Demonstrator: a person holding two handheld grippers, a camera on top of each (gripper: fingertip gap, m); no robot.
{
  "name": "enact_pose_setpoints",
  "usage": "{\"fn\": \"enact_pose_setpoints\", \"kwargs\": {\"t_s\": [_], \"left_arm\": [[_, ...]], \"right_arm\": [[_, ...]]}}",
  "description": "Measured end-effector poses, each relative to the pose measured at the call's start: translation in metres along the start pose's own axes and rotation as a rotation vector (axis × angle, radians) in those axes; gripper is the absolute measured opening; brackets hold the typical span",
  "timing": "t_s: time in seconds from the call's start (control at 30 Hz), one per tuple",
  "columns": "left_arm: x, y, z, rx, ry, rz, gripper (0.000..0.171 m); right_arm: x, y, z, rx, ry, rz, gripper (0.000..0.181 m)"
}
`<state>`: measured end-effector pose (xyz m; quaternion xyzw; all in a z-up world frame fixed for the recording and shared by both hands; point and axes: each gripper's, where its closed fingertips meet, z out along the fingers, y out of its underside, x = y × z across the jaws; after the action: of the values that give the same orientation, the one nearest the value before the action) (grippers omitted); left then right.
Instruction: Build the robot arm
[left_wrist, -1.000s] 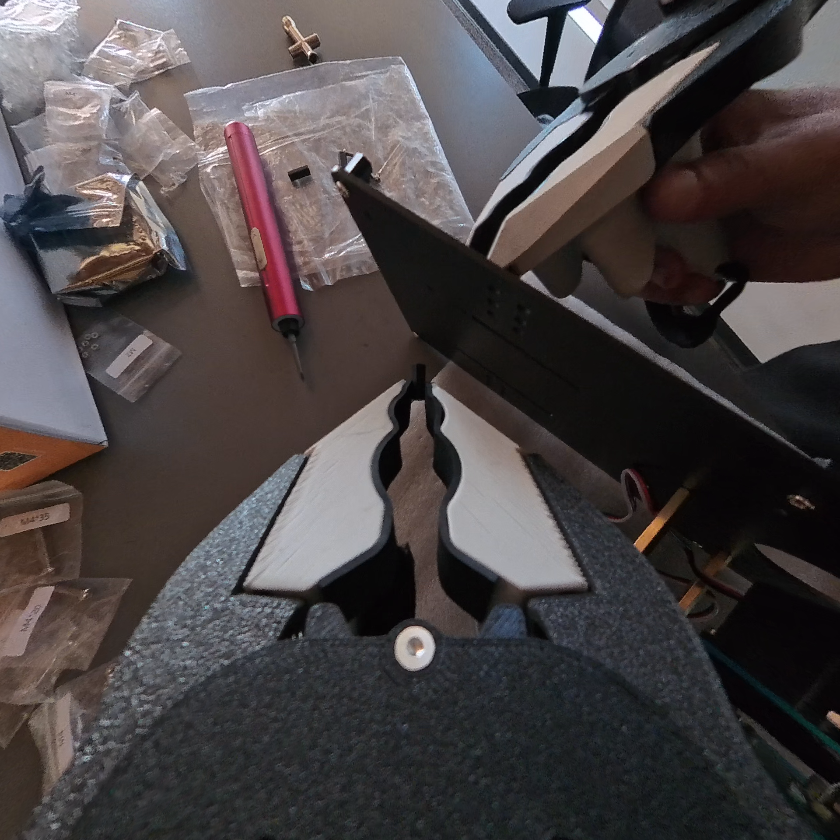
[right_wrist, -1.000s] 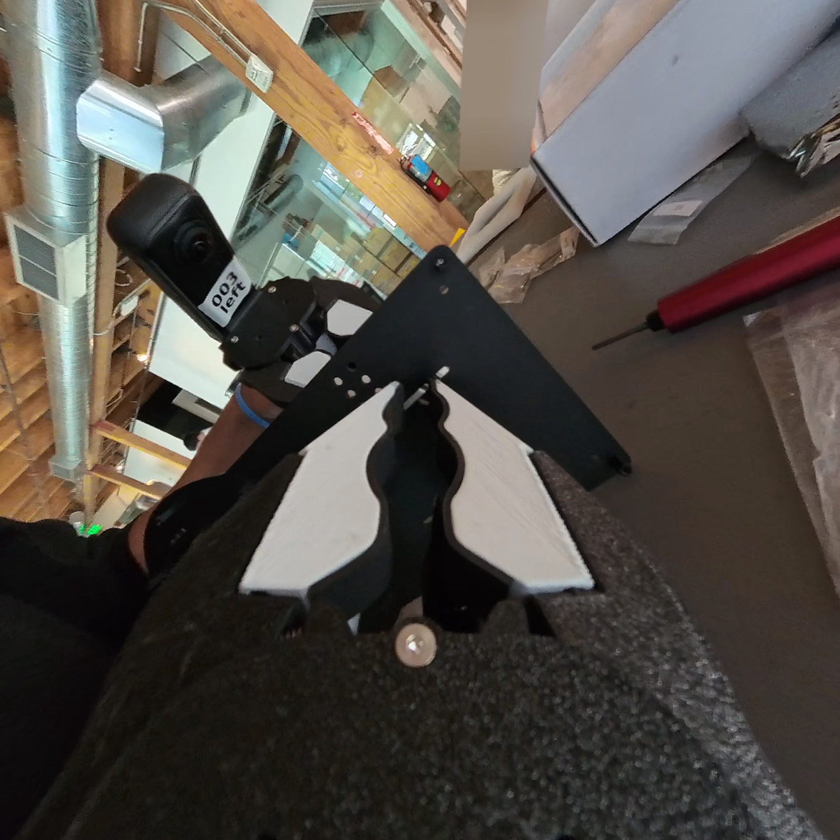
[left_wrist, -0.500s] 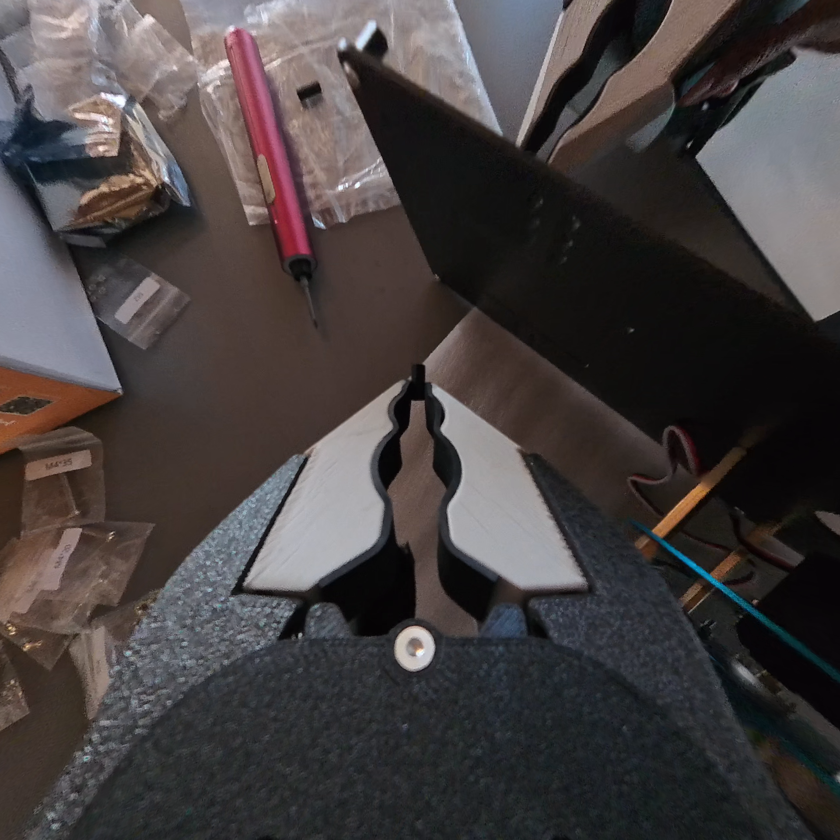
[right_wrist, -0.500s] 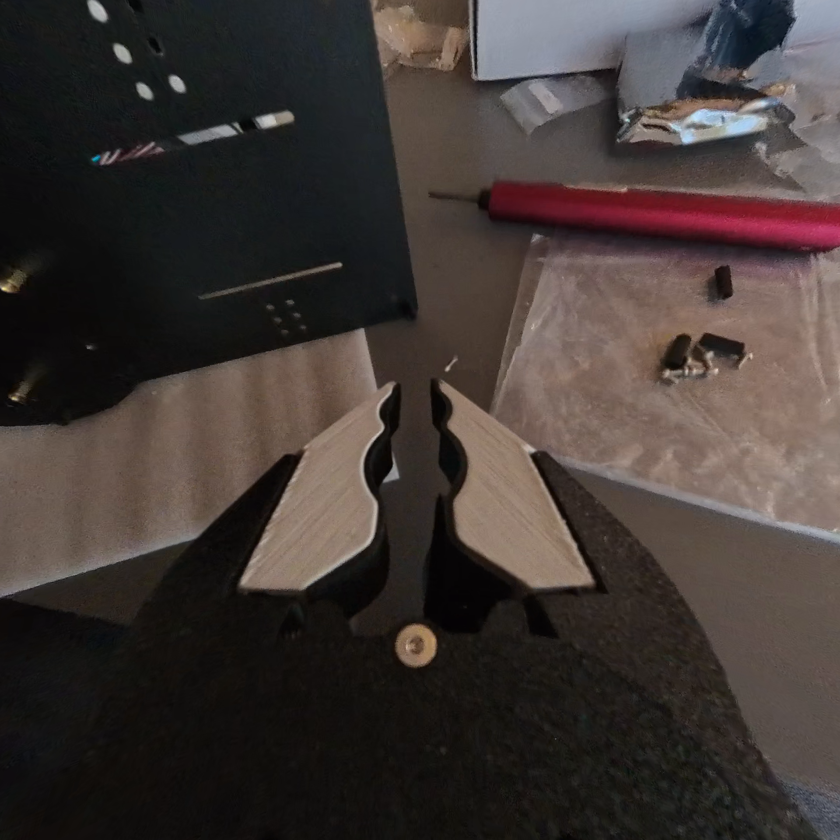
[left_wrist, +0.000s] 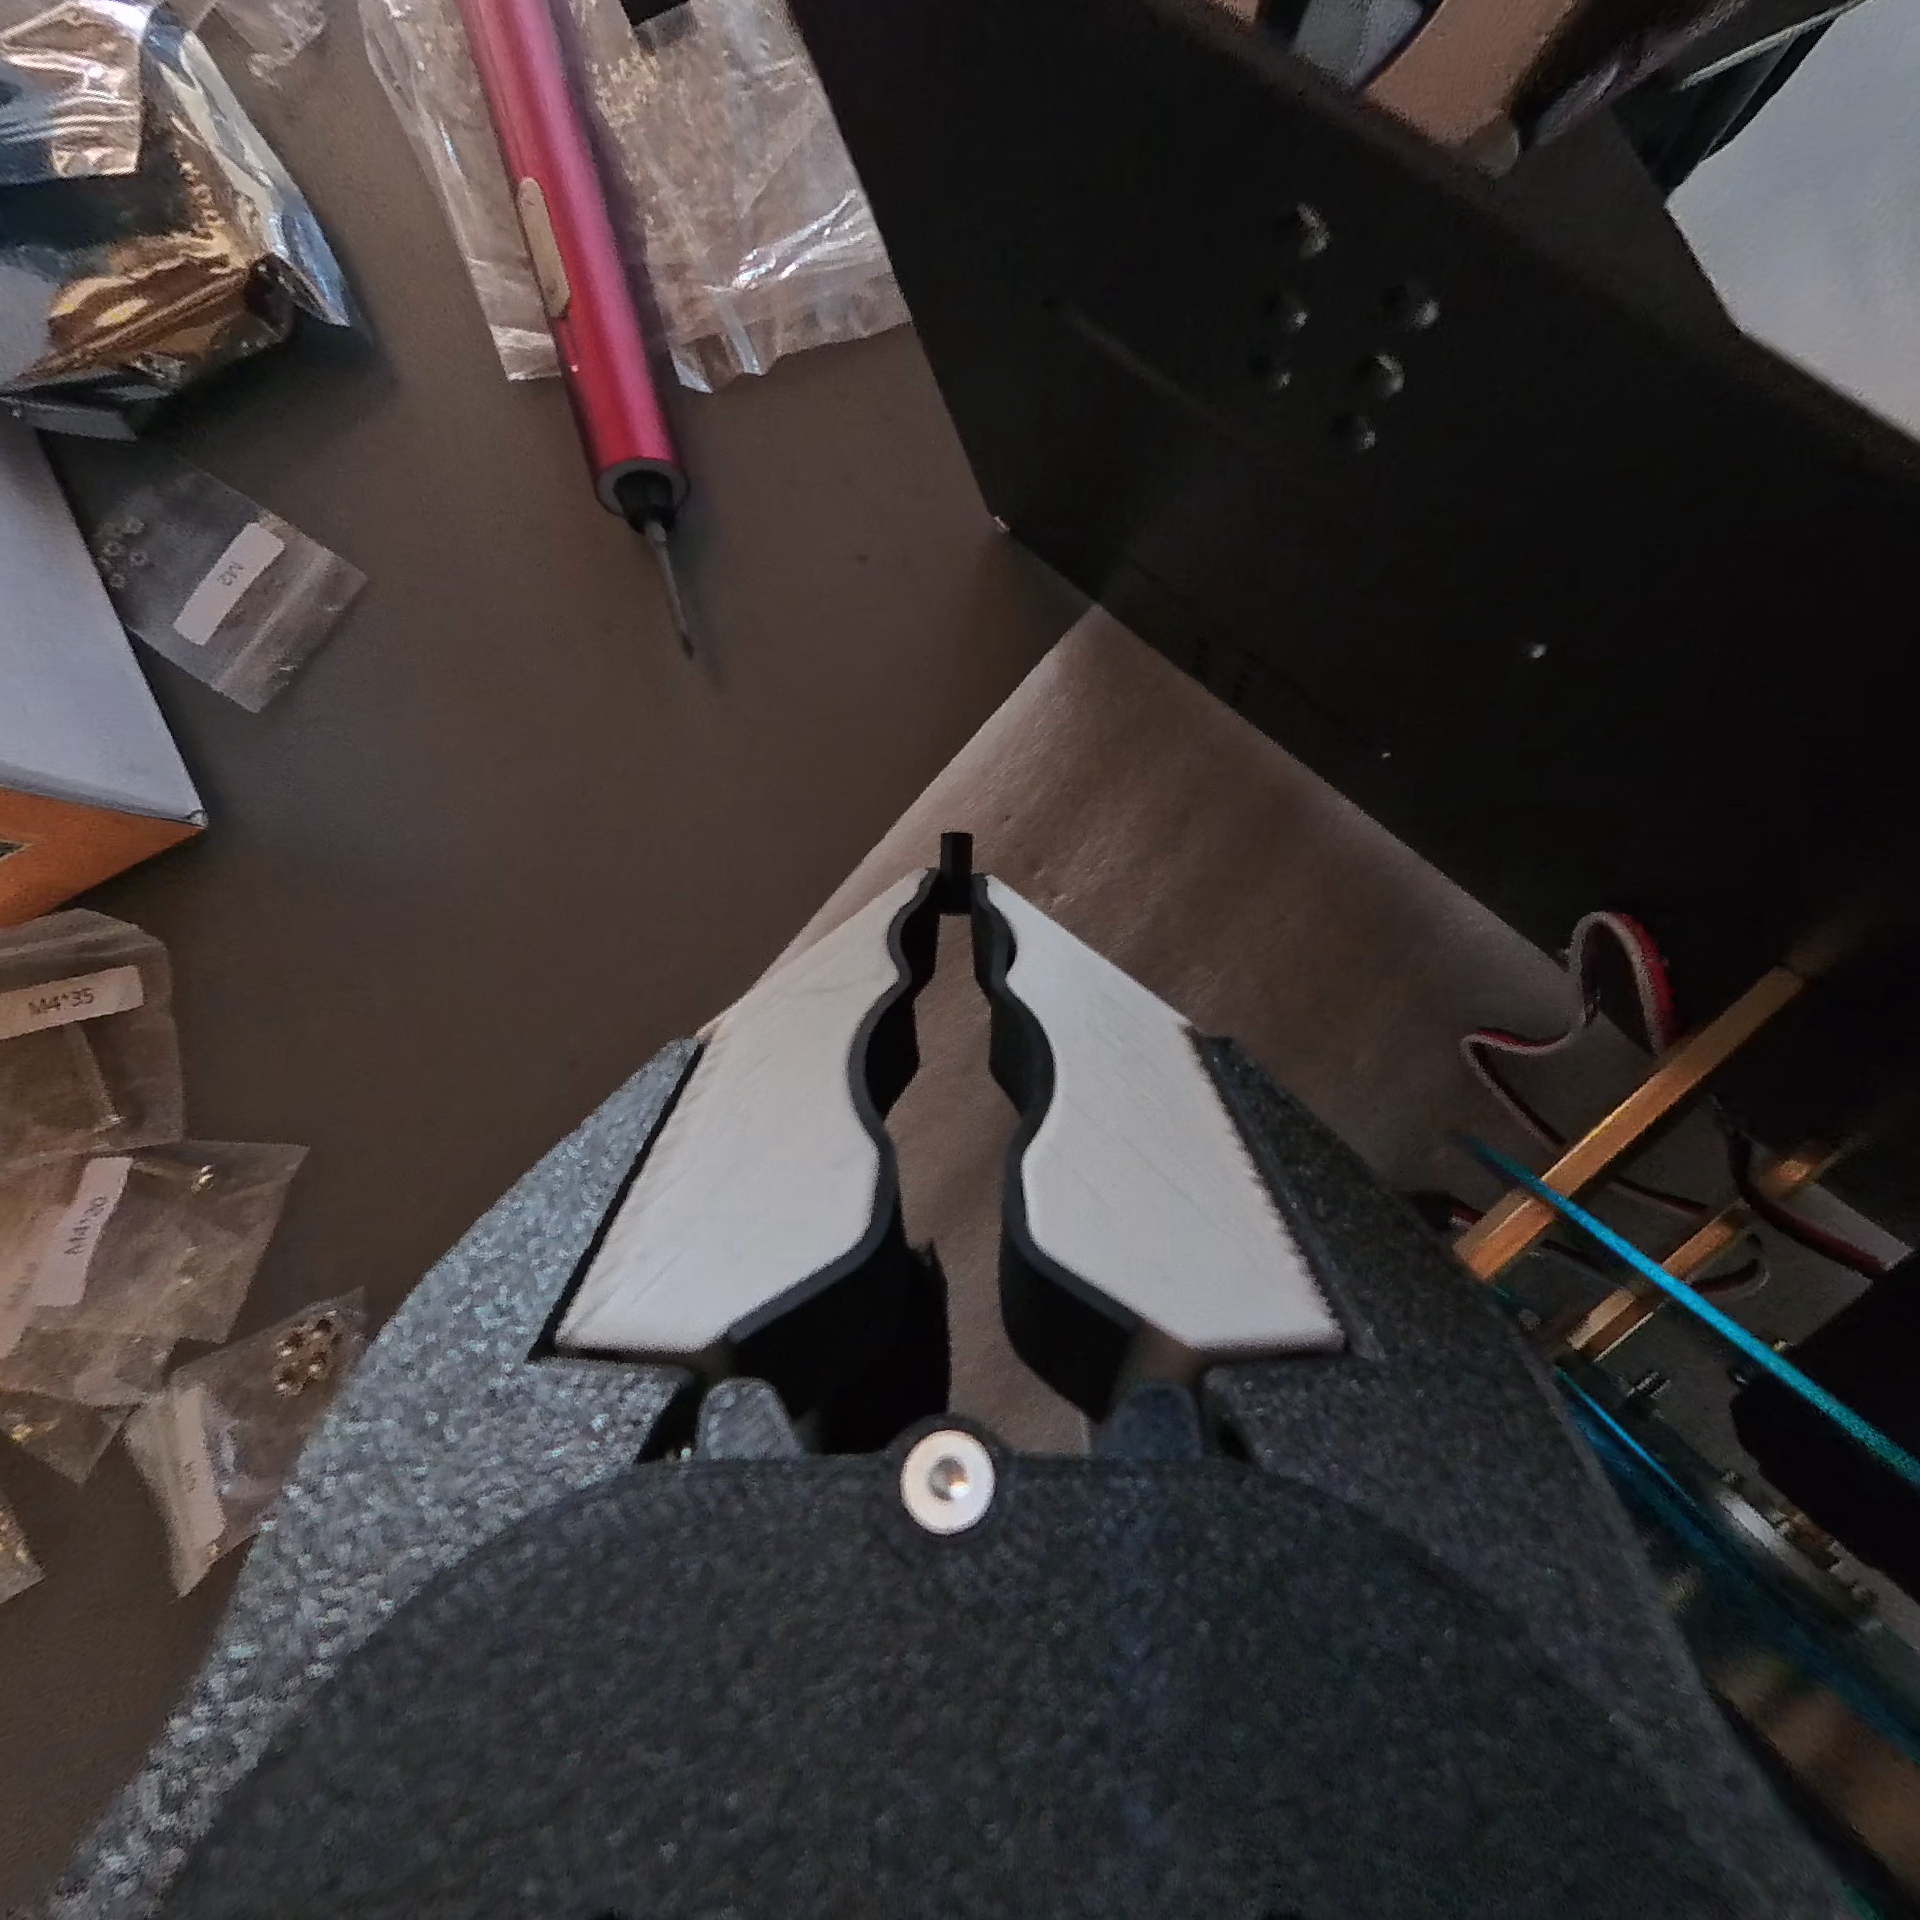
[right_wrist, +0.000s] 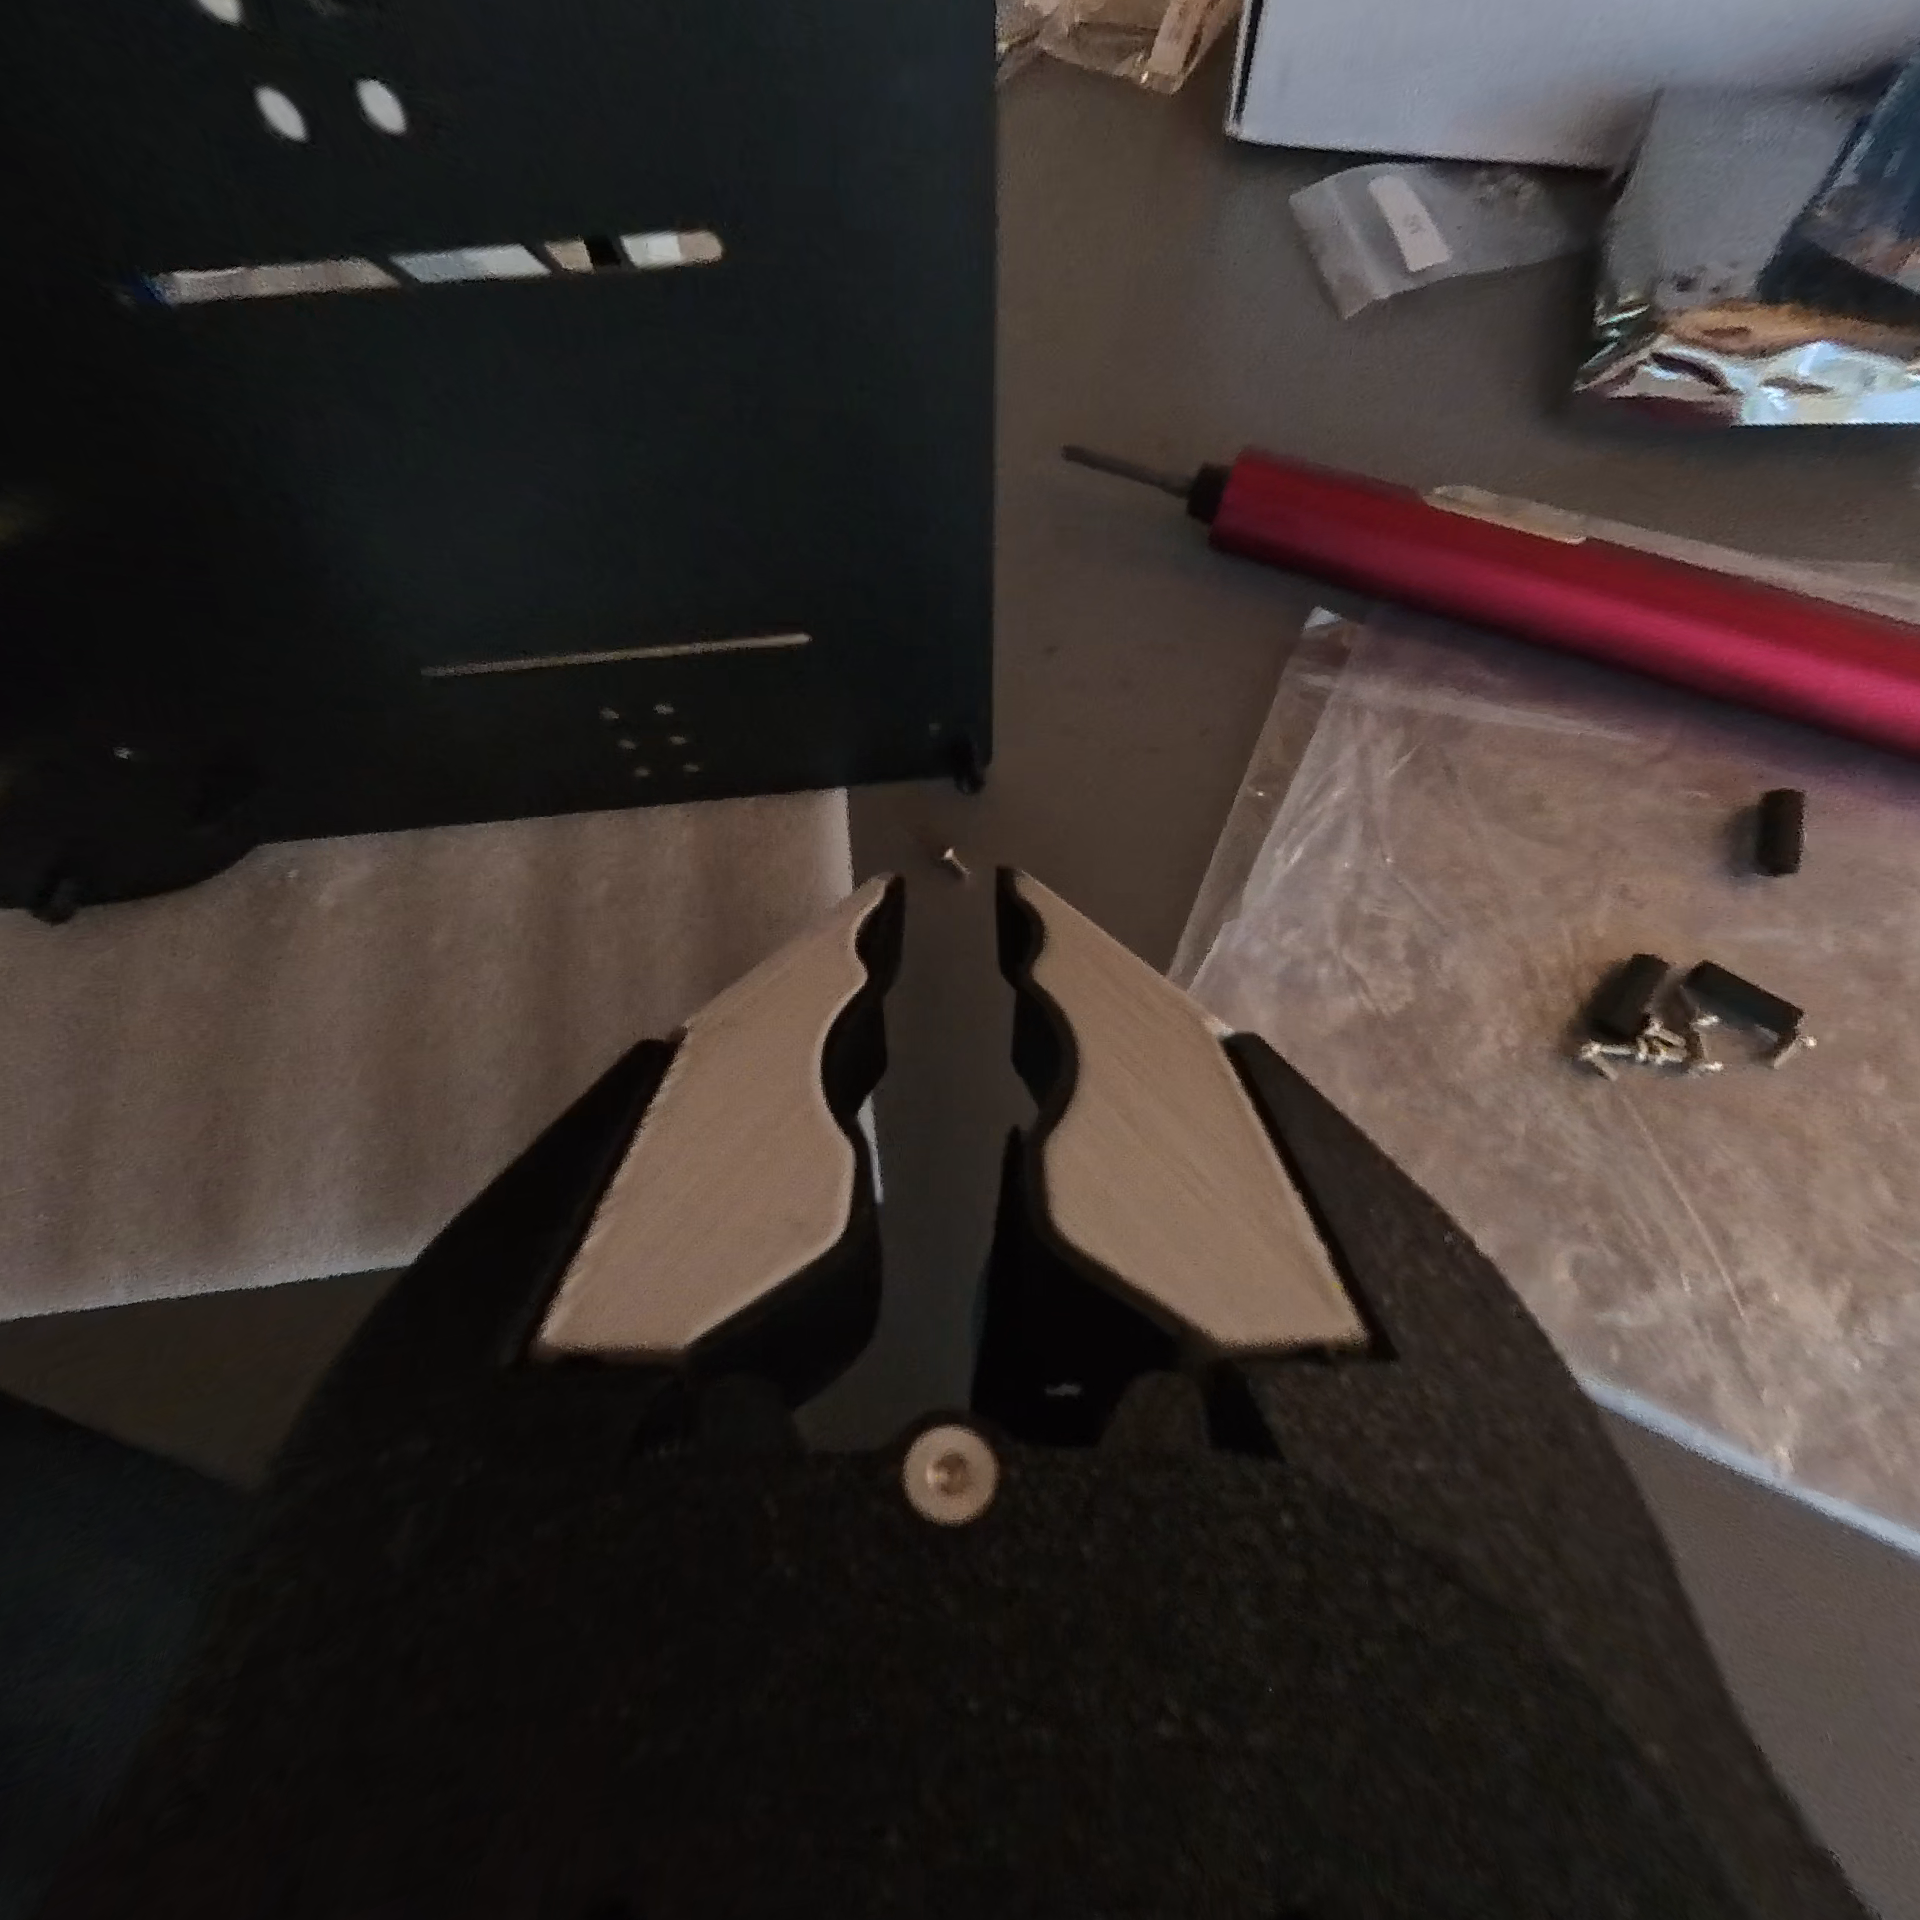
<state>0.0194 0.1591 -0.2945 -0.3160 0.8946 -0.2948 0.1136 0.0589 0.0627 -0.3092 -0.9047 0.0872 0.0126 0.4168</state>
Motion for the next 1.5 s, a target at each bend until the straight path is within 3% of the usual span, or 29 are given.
{"fn": "enact_pose_setpoints", "kwargs": {"t_s": [0.5,0.63,0.83,1.0,1.33,1.5], "left_arm": [[-0.005,0.004,0.000,0.012,-0.011,-0.024,0.005],[-0.006,0.004,-0.003,0.018,-0.017,-0.026,0.005],[-0.007,0.006,-0.004,0.018,-0.023,-0.029,0.005],[-0.005,0.004,-0.002,0.024,-0.019,-0.022,0.005],[-0.003,0.002,-0.003,0.026,-0.015,-0.011,0.005],[-0.003,0.003,-0.004,0.027,-0.017,-0.009,0.005]], "right_arm": [[-0.003,0.003,0.015,-0.103,-0.066,-0.051,0.005],[-0.024,-0.018,-0.007,0.036,-0.122,-0.015,0.002],[-0.061,0.020,-0.003,-0.061,-0.080,0.025,0.003],[-0.069,0.023,-0.012,0.000,-0.108,0.072,0.009],[-0.065,0.021,-0.007,-0.020,-0.125,-0.092,0.008],[-0.065,0.023,-0.006,-0.025,-0.168,-0.073,0.004]]}}
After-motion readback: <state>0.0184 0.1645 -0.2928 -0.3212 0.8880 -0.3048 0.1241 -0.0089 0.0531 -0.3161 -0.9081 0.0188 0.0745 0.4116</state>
